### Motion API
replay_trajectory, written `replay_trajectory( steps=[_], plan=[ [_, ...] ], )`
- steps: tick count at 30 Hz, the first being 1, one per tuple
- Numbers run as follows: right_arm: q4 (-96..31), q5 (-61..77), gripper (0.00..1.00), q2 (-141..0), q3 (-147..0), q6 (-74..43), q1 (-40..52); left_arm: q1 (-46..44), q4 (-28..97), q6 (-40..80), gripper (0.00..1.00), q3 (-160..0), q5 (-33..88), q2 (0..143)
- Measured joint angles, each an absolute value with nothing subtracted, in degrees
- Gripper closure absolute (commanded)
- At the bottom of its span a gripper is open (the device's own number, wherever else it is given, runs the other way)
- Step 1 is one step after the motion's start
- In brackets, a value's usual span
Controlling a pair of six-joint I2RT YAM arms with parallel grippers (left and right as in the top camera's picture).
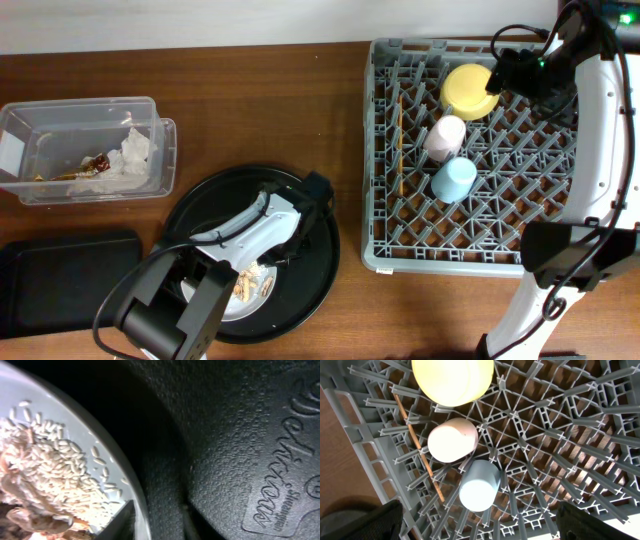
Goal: Sort waste into correct bins and load items into the dishwasher rack
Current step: 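Grasp the white plate edge with the left gripper and lift it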
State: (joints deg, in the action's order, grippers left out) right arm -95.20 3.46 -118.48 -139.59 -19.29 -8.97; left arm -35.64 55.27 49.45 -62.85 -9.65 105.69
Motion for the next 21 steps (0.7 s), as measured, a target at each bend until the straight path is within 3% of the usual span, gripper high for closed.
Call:
replay_trajectory(
  steps=[2,9,21],
  plan=[
    [-95.2,3.4,0.02,-118.5,-139.6,-19.3,-9.0,-35.6,56.2,49.8,0.99,-62.8,-9.1,105.8],
    [-95.2,3.4,0.02,-118.5,-139.6,-19.3,-9.0,-35.6,60.7,50.0,0.99,-63.0,-9.3,105.8],
    [-95.2,3.5,0.02,-118.5,-139.6,-19.3,-9.0,-32.1,83.0,50.0,0.99,-79.4,-17.2,106.4]
  ],
)
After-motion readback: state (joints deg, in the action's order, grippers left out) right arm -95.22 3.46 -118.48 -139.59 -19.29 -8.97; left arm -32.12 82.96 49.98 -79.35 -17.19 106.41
